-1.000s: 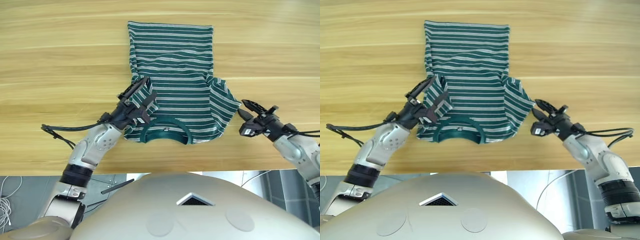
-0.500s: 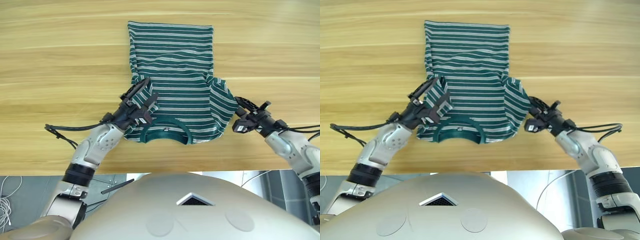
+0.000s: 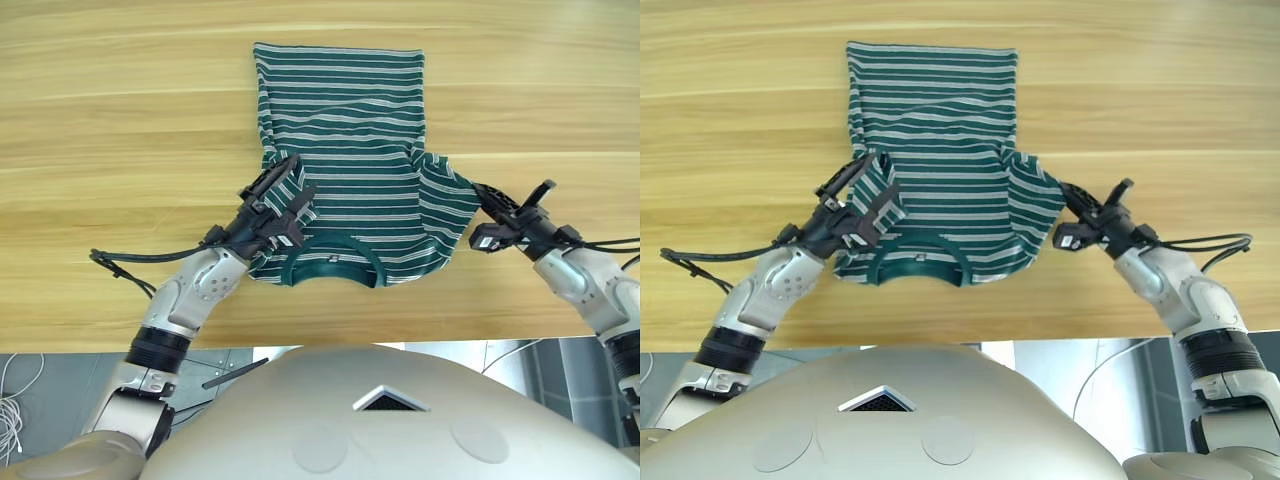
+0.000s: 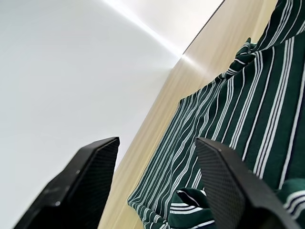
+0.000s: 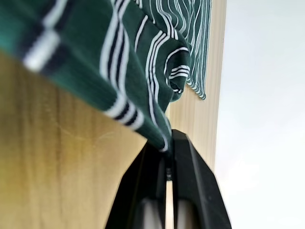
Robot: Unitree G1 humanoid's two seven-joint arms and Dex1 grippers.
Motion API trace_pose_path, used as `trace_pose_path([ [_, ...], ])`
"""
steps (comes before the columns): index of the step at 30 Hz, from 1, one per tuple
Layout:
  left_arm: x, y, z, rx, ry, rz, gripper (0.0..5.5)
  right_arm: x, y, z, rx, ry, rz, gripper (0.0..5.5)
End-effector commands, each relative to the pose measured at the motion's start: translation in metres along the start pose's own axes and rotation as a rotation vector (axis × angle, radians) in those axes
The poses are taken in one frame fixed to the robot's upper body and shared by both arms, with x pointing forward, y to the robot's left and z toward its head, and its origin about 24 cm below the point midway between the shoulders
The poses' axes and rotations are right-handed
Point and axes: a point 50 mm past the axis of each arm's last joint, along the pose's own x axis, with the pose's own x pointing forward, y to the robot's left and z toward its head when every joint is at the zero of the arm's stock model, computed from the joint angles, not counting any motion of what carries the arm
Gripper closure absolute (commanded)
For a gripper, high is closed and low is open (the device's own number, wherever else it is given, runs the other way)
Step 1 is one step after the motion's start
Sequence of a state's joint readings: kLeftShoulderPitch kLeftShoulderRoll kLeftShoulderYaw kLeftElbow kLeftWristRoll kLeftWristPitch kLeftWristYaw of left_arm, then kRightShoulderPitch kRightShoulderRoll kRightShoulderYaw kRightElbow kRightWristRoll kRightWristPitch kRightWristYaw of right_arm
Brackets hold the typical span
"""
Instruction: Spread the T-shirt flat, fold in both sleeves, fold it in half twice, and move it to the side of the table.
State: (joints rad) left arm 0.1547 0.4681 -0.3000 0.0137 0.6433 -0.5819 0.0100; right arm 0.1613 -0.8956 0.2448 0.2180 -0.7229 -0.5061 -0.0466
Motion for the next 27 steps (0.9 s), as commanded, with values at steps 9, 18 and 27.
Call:
trace_pose_path([
  [9,0.0,0.0,0.0,0.014,-0.001,-0.006,2.51,-0.006,0.04,0.018,0.081,-0.036,0.138,5.49],
  [18,0.001,-0.001,-0.001,0.01,-0.002,-0.006,2.51,0.004,0.007,0.043,0.236,-0.182,-0.101,5.49],
  [27,0.002,-0.003,0.0,0.005,-0.005,-0.003,2.51,0.014,0.002,0.056,0.239,-0.237,-0.119,5.49],
])
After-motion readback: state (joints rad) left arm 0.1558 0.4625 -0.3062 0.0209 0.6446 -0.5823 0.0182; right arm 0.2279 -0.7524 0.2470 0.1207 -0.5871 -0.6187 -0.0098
